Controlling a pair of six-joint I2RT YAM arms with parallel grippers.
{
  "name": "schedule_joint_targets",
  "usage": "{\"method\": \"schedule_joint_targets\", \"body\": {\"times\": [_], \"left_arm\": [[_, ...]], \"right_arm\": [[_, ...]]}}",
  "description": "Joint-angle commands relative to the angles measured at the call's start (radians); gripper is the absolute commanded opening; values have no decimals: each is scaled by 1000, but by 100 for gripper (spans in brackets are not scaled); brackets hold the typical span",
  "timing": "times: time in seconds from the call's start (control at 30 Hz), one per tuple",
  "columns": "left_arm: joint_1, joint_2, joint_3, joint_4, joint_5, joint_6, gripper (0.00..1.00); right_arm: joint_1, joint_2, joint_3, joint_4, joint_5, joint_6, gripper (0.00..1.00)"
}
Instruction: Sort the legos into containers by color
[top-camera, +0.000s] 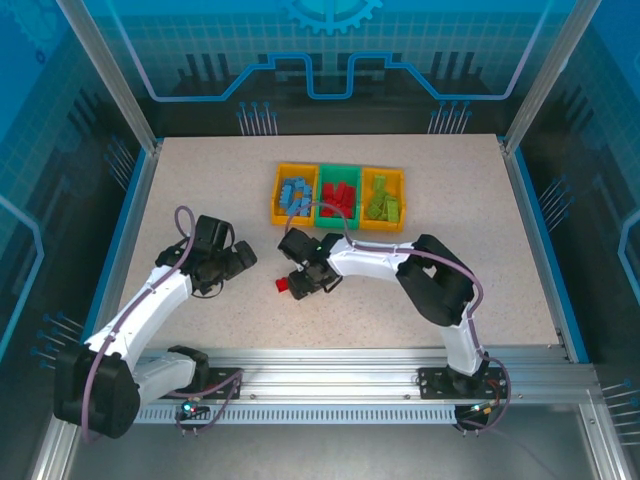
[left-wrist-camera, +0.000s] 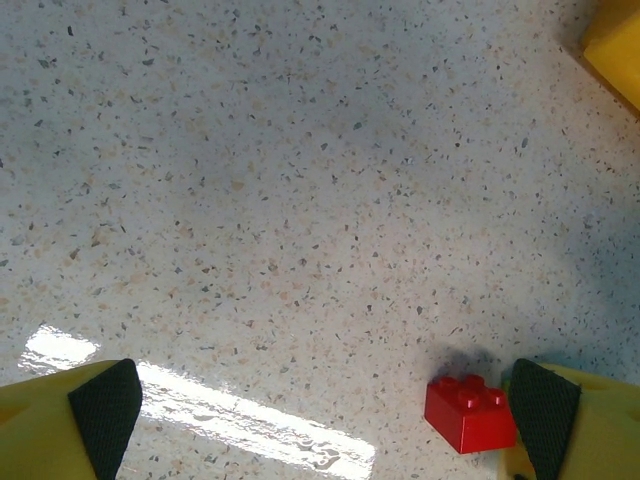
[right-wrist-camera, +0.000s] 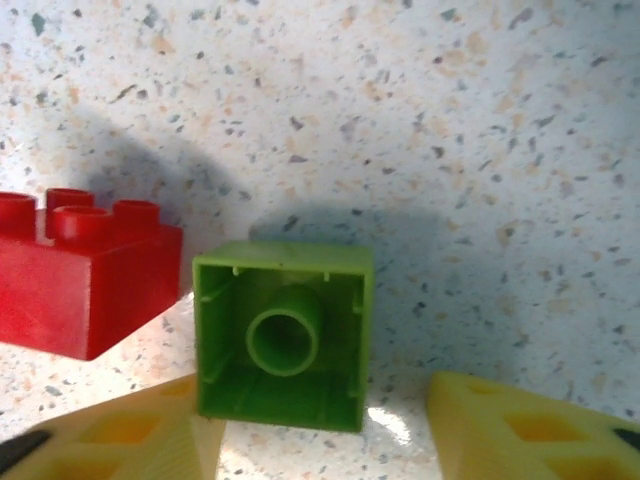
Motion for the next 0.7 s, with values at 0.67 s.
{"method": "schedule_joint_targets", "body": {"times": [0.67], "left_arm": [[9, -24, -65, 2, 71, -49, 99]], "right_arm": [[-77, 64, 62, 7, -48, -213, 68]]}}
